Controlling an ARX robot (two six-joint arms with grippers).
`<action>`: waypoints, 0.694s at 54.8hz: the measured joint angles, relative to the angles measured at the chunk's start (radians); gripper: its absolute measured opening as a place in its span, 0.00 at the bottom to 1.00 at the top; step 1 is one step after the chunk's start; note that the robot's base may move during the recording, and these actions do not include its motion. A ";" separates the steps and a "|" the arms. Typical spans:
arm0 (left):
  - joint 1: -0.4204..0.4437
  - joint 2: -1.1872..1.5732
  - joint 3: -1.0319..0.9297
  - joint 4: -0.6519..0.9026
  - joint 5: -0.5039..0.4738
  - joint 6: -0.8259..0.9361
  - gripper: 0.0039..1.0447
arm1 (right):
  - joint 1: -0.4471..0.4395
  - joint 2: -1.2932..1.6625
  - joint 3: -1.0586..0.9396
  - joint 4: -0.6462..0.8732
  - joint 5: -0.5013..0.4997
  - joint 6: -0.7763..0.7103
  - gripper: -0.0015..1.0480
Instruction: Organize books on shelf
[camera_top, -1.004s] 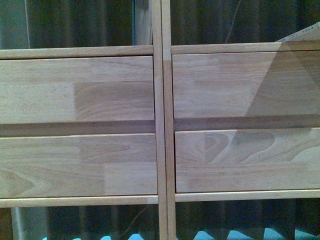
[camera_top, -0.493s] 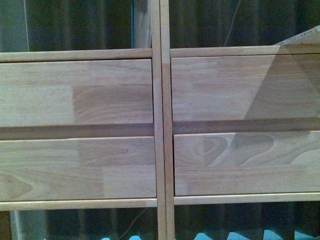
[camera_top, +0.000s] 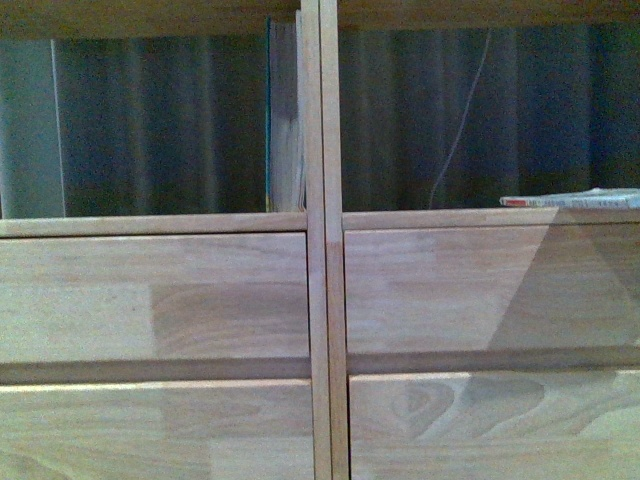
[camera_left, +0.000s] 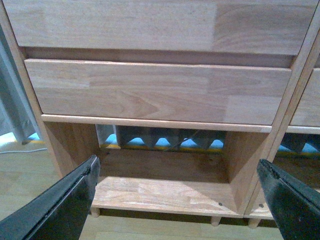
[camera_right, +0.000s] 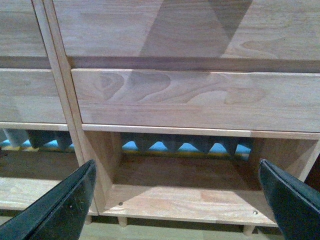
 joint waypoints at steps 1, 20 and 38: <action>0.000 0.000 0.000 0.000 0.001 0.000 0.93 | 0.000 0.000 0.000 0.000 0.000 0.000 0.93; 0.000 0.000 0.000 0.000 0.000 0.000 0.93 | 0.000 0.000 0.000 0.000 0.000 0.001 0.93; 0.000 0.000 0.000 0.000 0.000 0.000 0.93 | 0.000 0.000 0.000 0.000 0.002 0.000 0.93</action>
